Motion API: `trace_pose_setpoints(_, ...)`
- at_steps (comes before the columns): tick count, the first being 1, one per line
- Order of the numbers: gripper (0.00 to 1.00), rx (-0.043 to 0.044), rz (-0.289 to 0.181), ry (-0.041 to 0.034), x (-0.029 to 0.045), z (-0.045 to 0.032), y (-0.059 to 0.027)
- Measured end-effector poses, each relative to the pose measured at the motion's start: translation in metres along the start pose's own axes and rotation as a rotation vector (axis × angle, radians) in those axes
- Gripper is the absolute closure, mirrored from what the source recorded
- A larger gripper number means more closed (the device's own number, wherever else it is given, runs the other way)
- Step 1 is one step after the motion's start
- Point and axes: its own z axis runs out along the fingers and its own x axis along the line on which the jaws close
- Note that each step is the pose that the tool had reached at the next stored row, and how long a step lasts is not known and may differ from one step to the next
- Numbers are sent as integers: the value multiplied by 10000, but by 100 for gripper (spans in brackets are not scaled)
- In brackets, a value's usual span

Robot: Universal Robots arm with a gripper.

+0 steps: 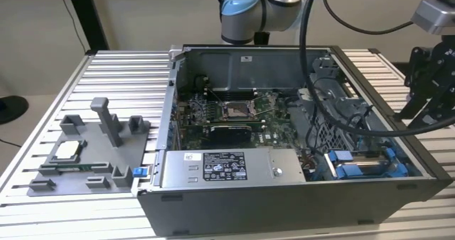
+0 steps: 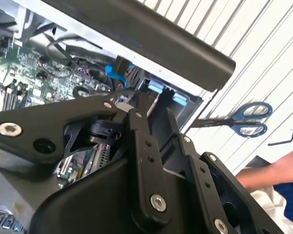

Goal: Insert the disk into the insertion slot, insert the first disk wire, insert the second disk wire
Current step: 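Insert the first disk wire, then insert the second disk wire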

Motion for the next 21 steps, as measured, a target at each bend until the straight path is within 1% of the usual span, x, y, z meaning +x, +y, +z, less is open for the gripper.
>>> trace_pose_setpoints(4, 0, 0, 1, 37, -63, -18, -57)
trace_pose_setpoints(10, 0, 4, 5, 202, -234, -19, -70)
trace_pose_setpoints(11, 0, 0, 6, 244, -256, -19, -79)
trace_pose_setpoints(12, 0, -10, 6, 301, -273, -18, -93)
trace_pose_setpoints(16, 0, -34, 13, 574, -355, 0, -136)
trace_pose_setpoints(18, 0, -46, 15, 660, -418, 16, -144)
trace_pose_setpoints(19, 0, -54, 15, 688, -441, 25, -148)
trace_pose_setpoints(21, 0, -69, 16, 740, -461, 45, -152)
